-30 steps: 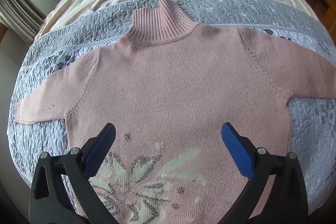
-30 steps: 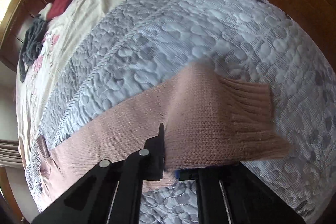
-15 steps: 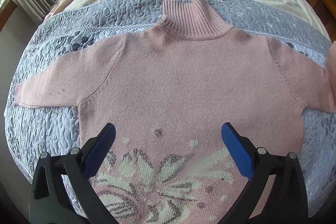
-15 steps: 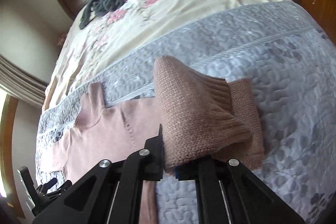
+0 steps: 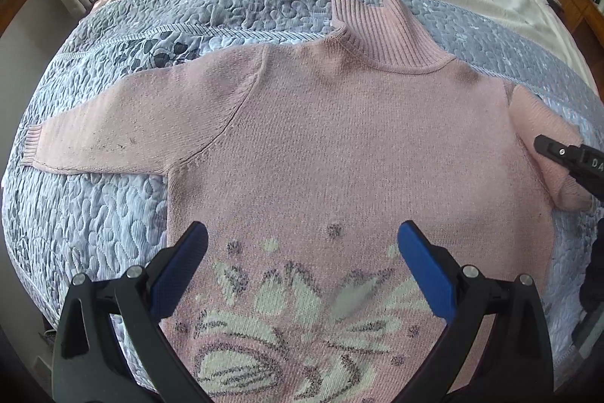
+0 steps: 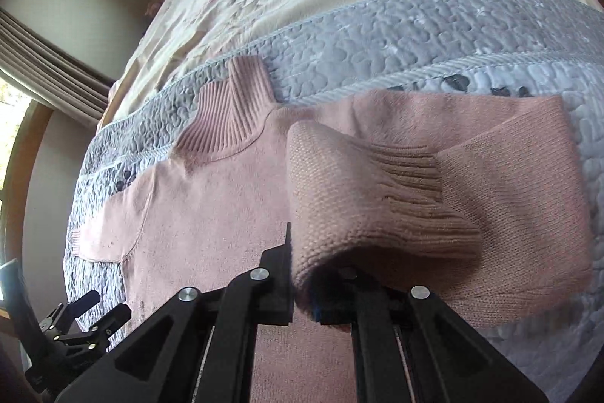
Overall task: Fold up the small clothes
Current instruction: 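Fold the held sleeve across the sweater body and release with the right gripper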
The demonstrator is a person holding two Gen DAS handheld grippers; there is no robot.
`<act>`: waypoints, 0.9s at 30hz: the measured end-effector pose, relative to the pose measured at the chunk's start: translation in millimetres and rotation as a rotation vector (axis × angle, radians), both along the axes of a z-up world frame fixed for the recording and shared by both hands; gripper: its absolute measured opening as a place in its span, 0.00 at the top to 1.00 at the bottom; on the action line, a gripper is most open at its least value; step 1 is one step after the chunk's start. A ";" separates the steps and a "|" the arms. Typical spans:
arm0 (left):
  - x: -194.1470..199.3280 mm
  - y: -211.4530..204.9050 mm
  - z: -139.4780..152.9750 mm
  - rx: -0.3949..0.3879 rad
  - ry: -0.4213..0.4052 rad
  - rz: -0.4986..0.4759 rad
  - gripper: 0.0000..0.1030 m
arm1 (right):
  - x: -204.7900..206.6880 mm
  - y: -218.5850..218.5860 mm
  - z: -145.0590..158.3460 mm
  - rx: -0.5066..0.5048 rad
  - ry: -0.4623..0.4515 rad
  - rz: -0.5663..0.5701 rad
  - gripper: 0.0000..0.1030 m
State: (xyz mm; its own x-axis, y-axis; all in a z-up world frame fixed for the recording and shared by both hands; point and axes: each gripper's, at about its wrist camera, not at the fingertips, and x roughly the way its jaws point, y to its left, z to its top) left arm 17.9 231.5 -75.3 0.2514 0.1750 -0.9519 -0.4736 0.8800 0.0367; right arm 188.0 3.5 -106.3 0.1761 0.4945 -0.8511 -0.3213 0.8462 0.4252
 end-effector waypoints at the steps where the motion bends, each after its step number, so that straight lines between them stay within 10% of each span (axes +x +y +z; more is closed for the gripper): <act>1: 0.2 1.7 0.2 -0.003 -0.001 0.002 0.03 | -1.9 5.5 -6.8 -0.011 0.007 0.009 0.93; 11: 30.7 -17.3 0.7 -0.129 -0.039 -0.047 0.03 | -32.9 -5.8 -30.2 -0.011 0.092 0.105 0.67; 27: 138.7 -131.4 -64.7 -0.428 0.065 -0.174 0.09 | -68.1 -157.0 7.2 -0.064 0.048 -0.110 0.63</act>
